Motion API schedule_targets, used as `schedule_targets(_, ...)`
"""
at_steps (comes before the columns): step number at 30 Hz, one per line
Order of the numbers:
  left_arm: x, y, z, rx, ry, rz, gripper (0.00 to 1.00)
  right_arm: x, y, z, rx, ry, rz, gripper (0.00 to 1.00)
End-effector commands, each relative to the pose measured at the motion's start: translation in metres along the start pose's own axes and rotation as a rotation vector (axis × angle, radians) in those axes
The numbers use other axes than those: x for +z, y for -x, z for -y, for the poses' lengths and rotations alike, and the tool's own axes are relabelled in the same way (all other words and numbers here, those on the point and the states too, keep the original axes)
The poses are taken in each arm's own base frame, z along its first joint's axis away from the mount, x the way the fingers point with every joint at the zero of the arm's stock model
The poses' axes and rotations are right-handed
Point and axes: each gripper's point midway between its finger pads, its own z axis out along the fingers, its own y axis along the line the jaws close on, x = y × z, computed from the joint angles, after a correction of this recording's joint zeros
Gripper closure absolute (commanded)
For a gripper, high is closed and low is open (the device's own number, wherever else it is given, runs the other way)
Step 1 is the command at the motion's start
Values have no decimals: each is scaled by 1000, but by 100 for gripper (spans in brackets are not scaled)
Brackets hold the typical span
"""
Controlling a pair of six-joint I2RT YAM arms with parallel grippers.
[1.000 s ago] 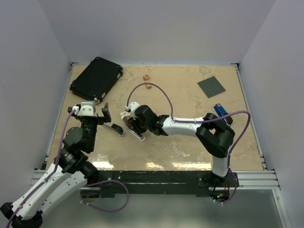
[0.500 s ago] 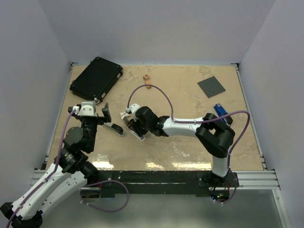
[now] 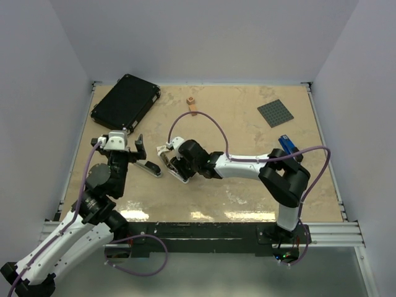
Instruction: Load the staples into the stapler
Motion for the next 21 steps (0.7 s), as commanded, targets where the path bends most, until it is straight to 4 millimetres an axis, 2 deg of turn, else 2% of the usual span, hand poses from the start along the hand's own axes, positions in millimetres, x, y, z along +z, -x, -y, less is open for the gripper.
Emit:
schedule_targets(1, 3, 8, 3, -34, -7, 15, 0, -23, 17, -7, -13, 45, 59, 56)
schedule_targets(2, 3, 8, 3, -36, -8, 14, 0, -32, 26, -9, -8, 50, 94, 56)
schedule_targets(3, 4, 6, 5, -31, -11, 7, 0, -35, 26, -9, -6, 51, 109, 56)
schedule_targets(5, 5, 4, 8, -27, -21, 0, 0, -51, 46, -11, -10, 66, 198, 56)
schedule_targets(9, 11, -5, 19, -13, -53, -39, 0, -62, 52, -12, -43, 91, 314, 55)
schedule_targets(14, 21, -21, 41, 6, -134, -108, 0, -61, 36, -16, -75, 129, 384, 41)
schedule_targets(15, 25, -26, 49, 16, -164, -129, 0, -62, 32, -15, -75, 131, 416, 40)
schedule_targets(17, 28, -40, 52, 37, -186, -188, 0, -63, 28, -12, -72, 124, 447, 39)
schedule_targets(18, 31, -46, 61, 11, -224, -216, 0, -65, 25, -13, -72, 129, 487, 38)
schedule_targets(20, 37, -55, 59, -3, -233, -252, 0, -68, 23, -13, -75, 140, 535, 36)
schedule_targets(21, 39, -60, 68, -29, -284, -276, 0, -71, 22, -13, -76, 147, 573, 36)
